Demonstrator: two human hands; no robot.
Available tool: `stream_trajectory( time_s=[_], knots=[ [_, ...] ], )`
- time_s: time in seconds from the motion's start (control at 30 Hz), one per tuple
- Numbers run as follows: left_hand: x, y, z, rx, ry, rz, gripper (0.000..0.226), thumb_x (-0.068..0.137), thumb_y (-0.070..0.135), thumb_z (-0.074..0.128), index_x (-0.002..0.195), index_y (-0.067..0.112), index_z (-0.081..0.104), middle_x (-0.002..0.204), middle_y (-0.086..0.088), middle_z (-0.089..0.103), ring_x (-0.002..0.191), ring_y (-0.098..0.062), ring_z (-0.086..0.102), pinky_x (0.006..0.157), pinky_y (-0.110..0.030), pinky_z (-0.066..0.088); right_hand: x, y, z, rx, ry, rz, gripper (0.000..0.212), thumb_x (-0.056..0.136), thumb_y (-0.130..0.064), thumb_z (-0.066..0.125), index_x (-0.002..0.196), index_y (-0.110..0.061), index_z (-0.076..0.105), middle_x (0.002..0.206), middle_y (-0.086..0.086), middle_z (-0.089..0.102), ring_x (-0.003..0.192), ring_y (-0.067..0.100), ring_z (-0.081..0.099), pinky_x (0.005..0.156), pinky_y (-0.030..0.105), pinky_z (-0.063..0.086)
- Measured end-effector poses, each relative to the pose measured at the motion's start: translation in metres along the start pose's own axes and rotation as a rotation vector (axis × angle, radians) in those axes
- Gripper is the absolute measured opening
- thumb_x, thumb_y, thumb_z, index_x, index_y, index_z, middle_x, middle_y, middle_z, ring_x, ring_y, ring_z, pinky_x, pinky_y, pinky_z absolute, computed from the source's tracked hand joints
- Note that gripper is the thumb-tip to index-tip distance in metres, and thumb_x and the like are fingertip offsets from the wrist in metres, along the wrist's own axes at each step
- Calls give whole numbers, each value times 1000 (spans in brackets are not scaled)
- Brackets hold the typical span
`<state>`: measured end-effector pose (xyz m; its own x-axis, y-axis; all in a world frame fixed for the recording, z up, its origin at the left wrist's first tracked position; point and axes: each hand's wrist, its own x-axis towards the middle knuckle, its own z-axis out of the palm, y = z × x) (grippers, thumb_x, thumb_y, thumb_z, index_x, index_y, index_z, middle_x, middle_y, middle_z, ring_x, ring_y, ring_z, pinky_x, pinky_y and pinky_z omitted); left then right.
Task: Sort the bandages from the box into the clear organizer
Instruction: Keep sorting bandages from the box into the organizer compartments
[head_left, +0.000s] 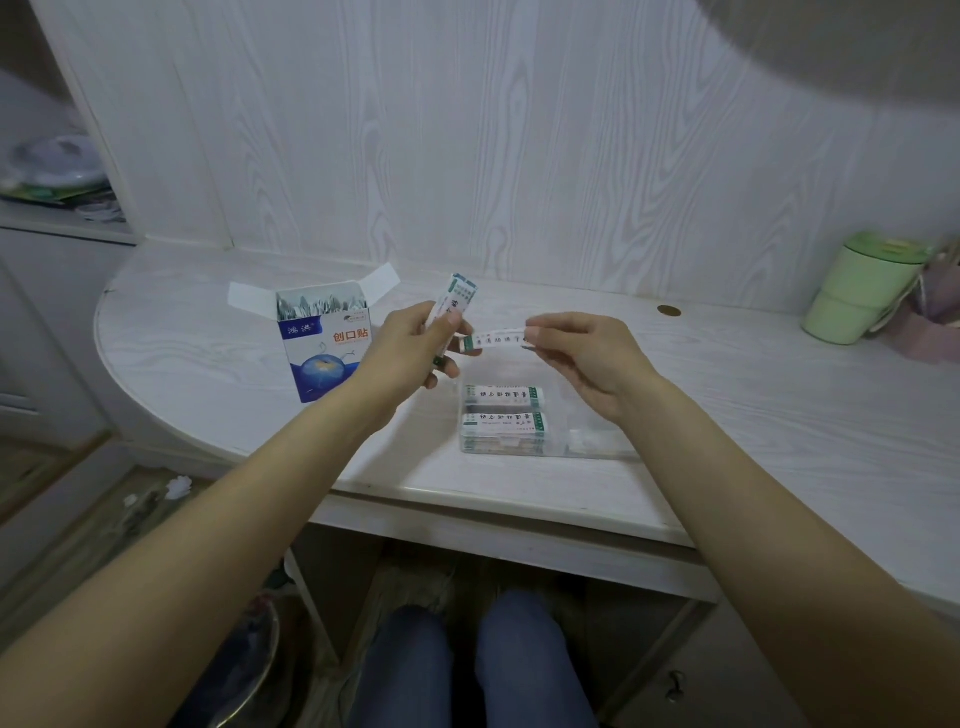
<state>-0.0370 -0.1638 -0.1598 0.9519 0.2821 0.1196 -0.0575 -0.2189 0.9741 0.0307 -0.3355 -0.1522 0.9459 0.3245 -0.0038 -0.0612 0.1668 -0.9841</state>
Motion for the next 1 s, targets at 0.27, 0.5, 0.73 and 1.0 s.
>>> stream_trajectory(
  time_s=[0.27,0.5,0.73,1.0],
  knots=[
    [6,-5,0,-13,93,-29,23,101,23,43,84,18,58,81,3,69,49,-7,49,45,-17,36,8,15,-3,-776,66,-163,6,80,-3,71,78,-8,72,66,-3,63,65,6,58,58,3,42],
    [7,-7,2,28,72,-26,22,101,24,42,88,16,58,83,3,69,52,-9,50,48,-19,37,8,22,8,-1029,66,-221,8,83,-1,65,80,-3,71,76,5,62,73,12,55,60,15,39],
    [10,-10,13,336,-65,96,24,100,29,42,83,21,56,89,8,69,54,-10,56,53,-23,39,6,21,9,-1138,19,-221,5,84,-5,67,81,-3,71,78,6,65,74,16,58,66,25,43],
    [21,-15,23,562,-136,145,23,102,27,39,98,13,57,95,6,66,55,-9,55,54,-18,41,9,9,-7,-1273,168,-211,24,88,-27,64,83,-4,70,95,10,67,98,26,59,79,39,52]
  ],
)
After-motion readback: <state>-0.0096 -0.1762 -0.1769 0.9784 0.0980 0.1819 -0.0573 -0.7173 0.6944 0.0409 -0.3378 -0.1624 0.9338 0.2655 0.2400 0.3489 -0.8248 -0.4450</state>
